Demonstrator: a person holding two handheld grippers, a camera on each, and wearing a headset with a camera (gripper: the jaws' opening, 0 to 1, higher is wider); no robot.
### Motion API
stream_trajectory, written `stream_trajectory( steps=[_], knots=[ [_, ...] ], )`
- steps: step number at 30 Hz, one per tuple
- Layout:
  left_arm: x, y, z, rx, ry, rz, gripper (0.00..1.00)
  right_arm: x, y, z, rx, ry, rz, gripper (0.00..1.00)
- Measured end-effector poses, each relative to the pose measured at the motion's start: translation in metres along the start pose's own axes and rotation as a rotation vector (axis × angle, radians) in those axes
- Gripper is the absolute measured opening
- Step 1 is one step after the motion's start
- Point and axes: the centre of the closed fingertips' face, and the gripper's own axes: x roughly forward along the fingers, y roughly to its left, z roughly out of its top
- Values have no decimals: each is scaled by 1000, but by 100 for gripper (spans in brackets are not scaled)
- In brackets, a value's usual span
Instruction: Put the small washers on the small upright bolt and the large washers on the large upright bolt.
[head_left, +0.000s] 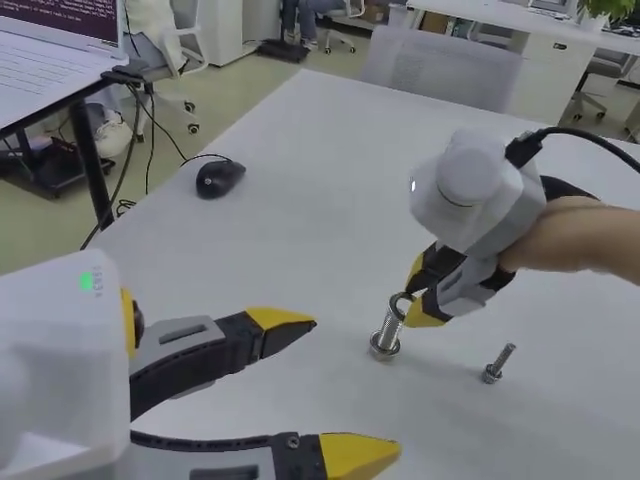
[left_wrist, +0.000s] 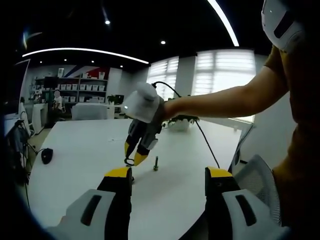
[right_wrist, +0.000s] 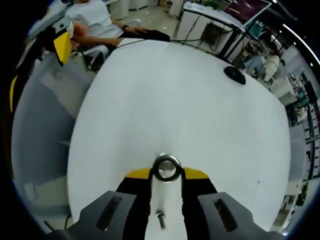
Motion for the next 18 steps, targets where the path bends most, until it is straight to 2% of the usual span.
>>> stream_trajectory(
  steps=[8, 18],
  knots=[
    [-3, 5, 0, -6, -4, 18, 58, 14, -1, -3, 1, 31, 32, 22],
    [0, 8, 0, -7, -7, 16, 58, 23, -4, -8, 0, 40, 45, 22]
  ],
)
